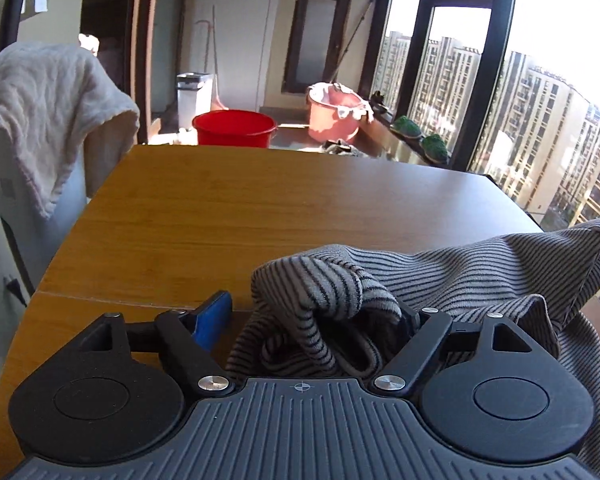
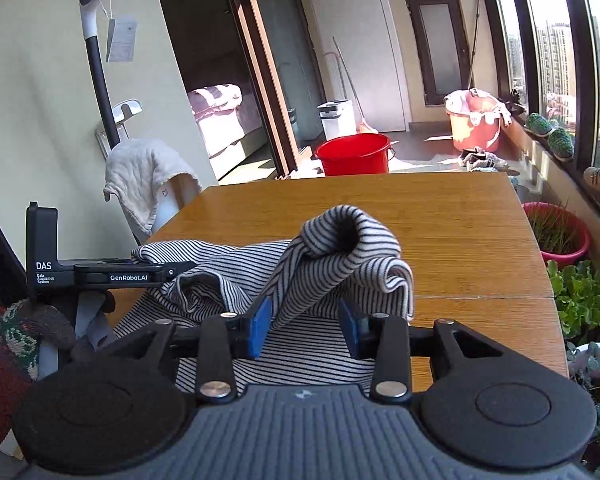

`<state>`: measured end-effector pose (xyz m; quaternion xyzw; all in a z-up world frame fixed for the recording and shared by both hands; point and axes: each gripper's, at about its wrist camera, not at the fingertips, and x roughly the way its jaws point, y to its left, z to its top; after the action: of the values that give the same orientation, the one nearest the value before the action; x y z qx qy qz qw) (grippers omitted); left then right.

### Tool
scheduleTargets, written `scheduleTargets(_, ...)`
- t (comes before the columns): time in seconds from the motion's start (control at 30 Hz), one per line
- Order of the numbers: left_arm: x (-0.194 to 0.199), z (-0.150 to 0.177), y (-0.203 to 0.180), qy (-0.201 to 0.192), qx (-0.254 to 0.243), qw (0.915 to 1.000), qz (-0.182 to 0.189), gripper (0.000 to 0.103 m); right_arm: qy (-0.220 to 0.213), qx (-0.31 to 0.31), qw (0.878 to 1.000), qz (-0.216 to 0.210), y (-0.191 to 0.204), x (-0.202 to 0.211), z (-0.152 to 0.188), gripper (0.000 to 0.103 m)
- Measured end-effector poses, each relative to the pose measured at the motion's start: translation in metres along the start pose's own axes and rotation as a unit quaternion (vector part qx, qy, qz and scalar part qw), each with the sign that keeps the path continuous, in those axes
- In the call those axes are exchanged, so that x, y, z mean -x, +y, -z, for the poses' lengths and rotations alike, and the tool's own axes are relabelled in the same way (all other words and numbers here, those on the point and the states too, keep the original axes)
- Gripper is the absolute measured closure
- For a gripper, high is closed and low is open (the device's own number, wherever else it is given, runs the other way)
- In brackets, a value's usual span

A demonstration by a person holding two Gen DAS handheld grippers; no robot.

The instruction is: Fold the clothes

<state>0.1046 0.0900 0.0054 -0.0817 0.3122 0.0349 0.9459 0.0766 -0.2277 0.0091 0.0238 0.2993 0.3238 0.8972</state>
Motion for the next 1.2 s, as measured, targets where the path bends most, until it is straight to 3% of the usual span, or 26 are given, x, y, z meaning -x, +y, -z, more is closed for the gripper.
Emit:
scheduleTargets(0.07, 0.001, 0.001, -0.001, -0.004, -0.001, 1.0000, -0.005, 0.017, -0.009, -0.002, 1.000, 0.027, -0.010, 0.019, 0.000, 0.055)
scheduleTargets(0.23, 0.006, 0.005, -0.007, -0.015, -0.009, 0.9997, -0.019, 0.016, -0.041, 0.011, 0.997, 0.071, -0.011, 0.039, 0.002, 0.055)
scheduleTargets(0.33, 0.010, 0.003, -0.011, -0.015, -0.019, 0.9993, -0.027, 0.016, -0.088, 0.017, 0.994, 0.059, 0.007, 0.033, -0.014, 0.055)
scheduleTargets(0.47, 0.020, -0.001, -0.014, -0.017, -0.037, 0.9984, -0.039, 0.016, -0.113, 0.021, 0.993, 0.024, 0.031, -0.009, -0.047, 0.058)
scheduleTargets(0.57, 0.022, -0.002, -0.007, -0.019, -0.042, 0.9978, -0.048, 0.011, -0.058, 0.020, 0.997, 0.046, 0.036, -0.061, -0.055, 0.059)
scheduleTargets(0.67, 0.025, 0.001, 0.006, -0.023, -0.046, 0.9966, -0.065, 0.008, 0.011, -0.013, 0.998, 0.059, 0.016, -0.089, -0.024, 0.065)
scheduleTargets(0.8, 0.037, 0.001, 0.011, -0.025, -0.009, 0.9977, -0.062, 0.010, -0.025, 0.003, 0.999, 0.038, 0.008, -0.076, 0.021, 0.066)
scheduleTargets(0.87, 0.057, -0.001, 0.001, -0.052, 0.005, 0.9964, -0.067, 0.017, -0.029, 0.014, 0.998, 0.053, 0.020, -0.077, 0.028, 0.065)
scheduleTargets(0.97, 0.084, -0.001, -0.023, -0.103, -0.005, 0.9941, -0.034, 0.016, -0.024, 0.038, 0.997, 0.063, 0.027, -0.080, 0.026, 0.061)
scheduleTargets(1.03, 0.084, 0.000, -0.041, -0.091, -0.041, 0.9950, -0.010, 0.015, -0.022, 0.047, 0.997, 0.064, 0.028, -0.082, 0.026, 0.058)
scheduleTargets(1.13, 0.060, 0.012, -0.059, -0.050, -0.088, 0.9947, -0.020, 0.016, -0.022, 0.052, 0.996, 0.064, 0.028, -0.083, 0.025, 0.058)
scheduleTargets(1.2, 0.043, 0.023, -0.060, -0.030, -0.091, 0.9951, -0.026, 0.014, -0.022, 0.065, 0.995, 0.069, 0.028, -0.085, 0.024, 0.058)
